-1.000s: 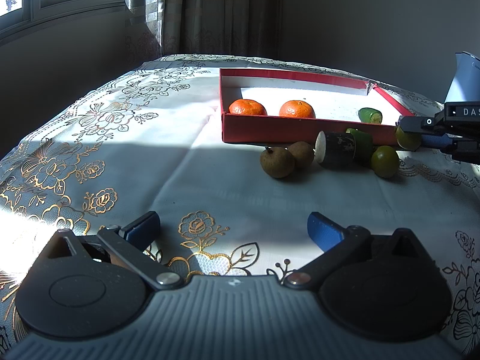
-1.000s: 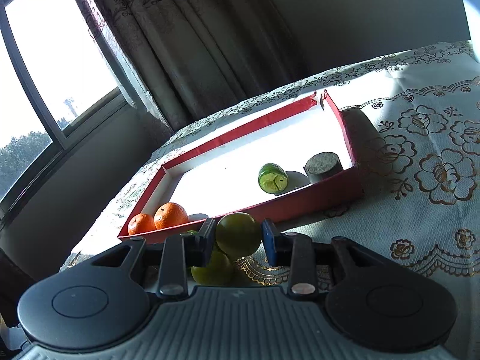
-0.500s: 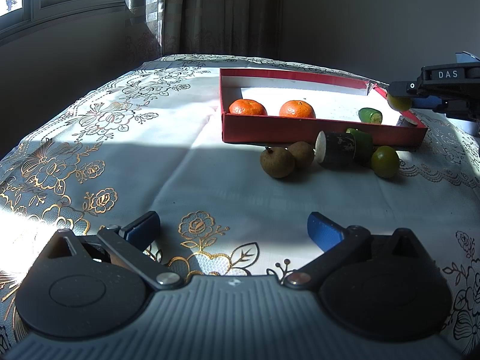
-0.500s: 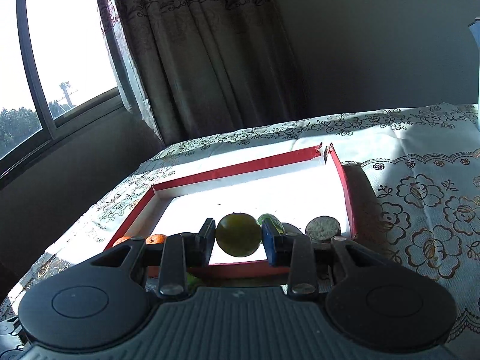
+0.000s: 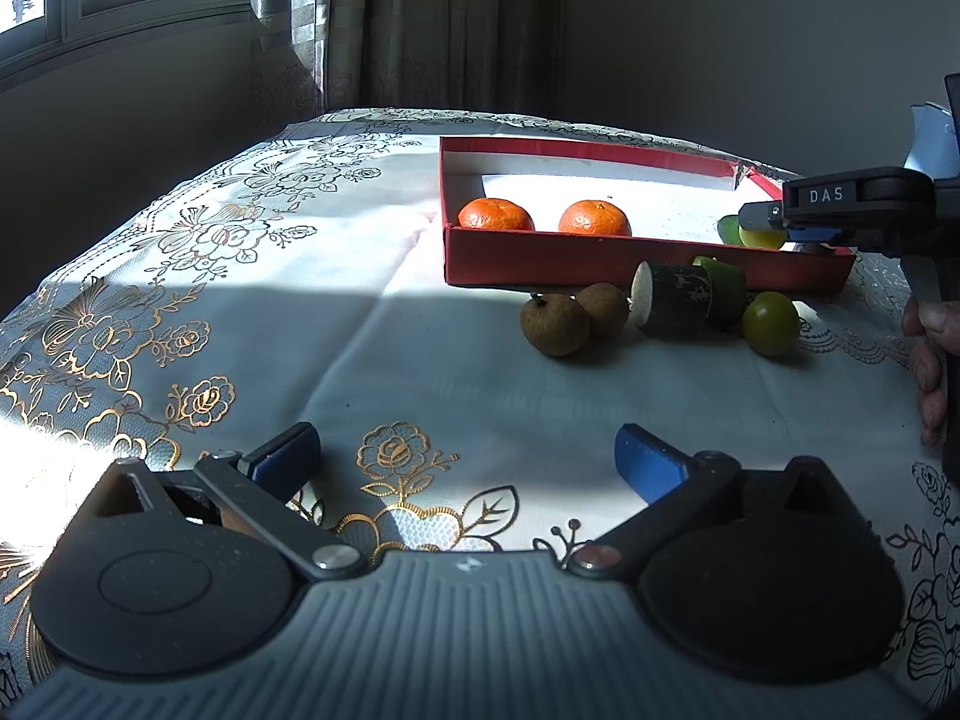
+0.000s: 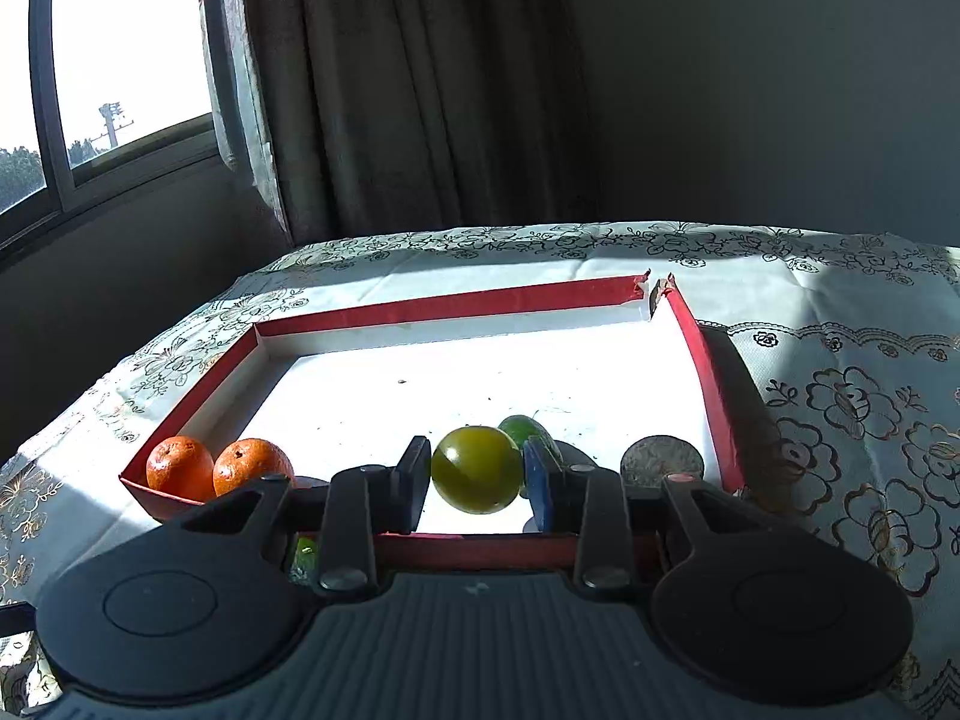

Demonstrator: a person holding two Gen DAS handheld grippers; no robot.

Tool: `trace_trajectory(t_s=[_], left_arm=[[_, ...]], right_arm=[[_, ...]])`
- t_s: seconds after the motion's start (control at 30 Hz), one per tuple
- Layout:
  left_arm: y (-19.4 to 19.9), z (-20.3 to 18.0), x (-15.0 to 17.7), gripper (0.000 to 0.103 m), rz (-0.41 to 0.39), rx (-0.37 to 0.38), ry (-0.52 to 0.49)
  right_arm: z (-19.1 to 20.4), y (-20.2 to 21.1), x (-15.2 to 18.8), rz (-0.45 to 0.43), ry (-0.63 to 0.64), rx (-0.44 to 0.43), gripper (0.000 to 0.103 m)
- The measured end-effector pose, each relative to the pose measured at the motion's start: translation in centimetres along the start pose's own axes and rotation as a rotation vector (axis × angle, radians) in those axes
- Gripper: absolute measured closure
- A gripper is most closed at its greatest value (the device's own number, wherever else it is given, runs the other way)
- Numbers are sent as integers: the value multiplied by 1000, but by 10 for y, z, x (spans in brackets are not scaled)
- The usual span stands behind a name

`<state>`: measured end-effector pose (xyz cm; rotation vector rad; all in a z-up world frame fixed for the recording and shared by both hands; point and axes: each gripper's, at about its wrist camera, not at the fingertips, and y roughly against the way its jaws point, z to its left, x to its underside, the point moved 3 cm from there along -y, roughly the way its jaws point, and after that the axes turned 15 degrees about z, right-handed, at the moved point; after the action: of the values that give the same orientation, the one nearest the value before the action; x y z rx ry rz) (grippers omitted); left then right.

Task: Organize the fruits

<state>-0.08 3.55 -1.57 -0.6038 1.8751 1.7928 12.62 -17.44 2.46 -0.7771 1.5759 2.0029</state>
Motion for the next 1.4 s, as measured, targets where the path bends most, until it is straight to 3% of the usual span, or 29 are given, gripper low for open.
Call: trace_trajectory(t_s=[0.43, 0.57, 0.8, 0.9, 1.07, 1.4], left_arm=[[0, 0, 0, 0, 0, 0, 0], [0, 0, 0, 0, 0, 1, 0], [0, 0, 0, 0, 0, 0, 0], [0, 0, 0, 0, 0, 0, 0], [1, 1, -1, 0, 0, -1, -2], [19, -9, -26, 0, -116, -83, -29]], right_arm=[[-6, -4, 2, 15, -22, 3, 69], [-9, 4, 1, 0, -40, -7, 57], [-19, 42, 19, -30, -41, 18, 56], [-26, 55, 37, -22, -31, 53, 38], [-30, 55, 64, 33, 5, 91, 38], [-29, 53, 69, 48, 11, 73, 32]])
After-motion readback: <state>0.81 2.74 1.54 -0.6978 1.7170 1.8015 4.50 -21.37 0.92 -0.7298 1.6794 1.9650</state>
